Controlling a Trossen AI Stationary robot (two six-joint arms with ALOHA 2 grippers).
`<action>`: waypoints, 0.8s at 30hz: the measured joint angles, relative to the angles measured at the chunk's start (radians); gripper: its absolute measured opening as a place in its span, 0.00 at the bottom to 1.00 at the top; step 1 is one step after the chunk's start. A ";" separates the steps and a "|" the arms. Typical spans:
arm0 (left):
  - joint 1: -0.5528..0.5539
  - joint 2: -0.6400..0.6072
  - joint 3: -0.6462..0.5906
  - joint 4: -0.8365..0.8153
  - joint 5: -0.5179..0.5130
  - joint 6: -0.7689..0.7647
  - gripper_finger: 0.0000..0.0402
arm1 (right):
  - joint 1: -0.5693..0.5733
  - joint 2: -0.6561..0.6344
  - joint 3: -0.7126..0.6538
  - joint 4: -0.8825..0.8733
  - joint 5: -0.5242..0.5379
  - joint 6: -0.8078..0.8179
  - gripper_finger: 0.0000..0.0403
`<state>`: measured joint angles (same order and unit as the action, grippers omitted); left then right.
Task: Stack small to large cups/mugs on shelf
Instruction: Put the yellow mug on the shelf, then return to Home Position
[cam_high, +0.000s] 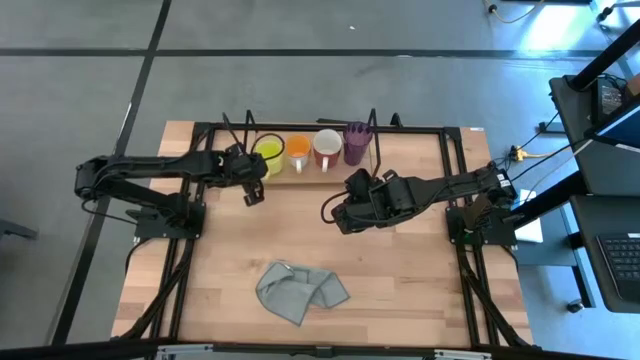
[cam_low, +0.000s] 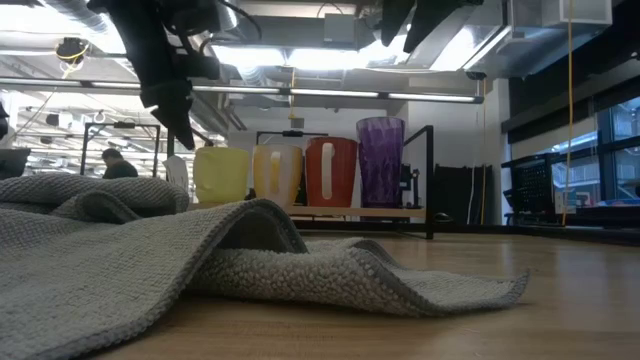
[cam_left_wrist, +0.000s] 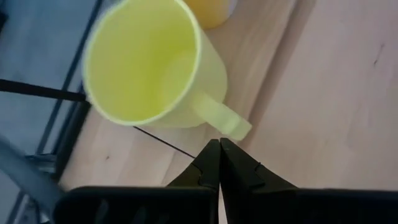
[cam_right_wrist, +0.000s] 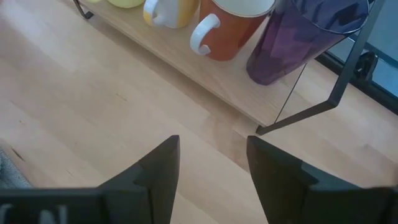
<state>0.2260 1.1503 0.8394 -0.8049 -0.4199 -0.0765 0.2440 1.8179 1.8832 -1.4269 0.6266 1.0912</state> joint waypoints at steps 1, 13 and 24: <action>0.003 0.007 -0.001 0.001 0.012 0.000 0.00 | 0.000 0.000 0.000 0.000 0.000 0.000 0.47; 0.005 0.053 -0.001 0.059 0.028 0.024 0.00 | 0.000 0.000 0.000 -0.018 0.000 0.004 0.47; 0.026 0.053 -0.001 0.067 0.028 0.027 0.00 | 0.000 0.000 0.000 -0.024 -0.002 0.004 0.47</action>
<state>0.2516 1.2030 0.8386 -0.7380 -0.3916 -0.0498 0.2440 1.8179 1.8832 -1.4514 0.6247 1.0950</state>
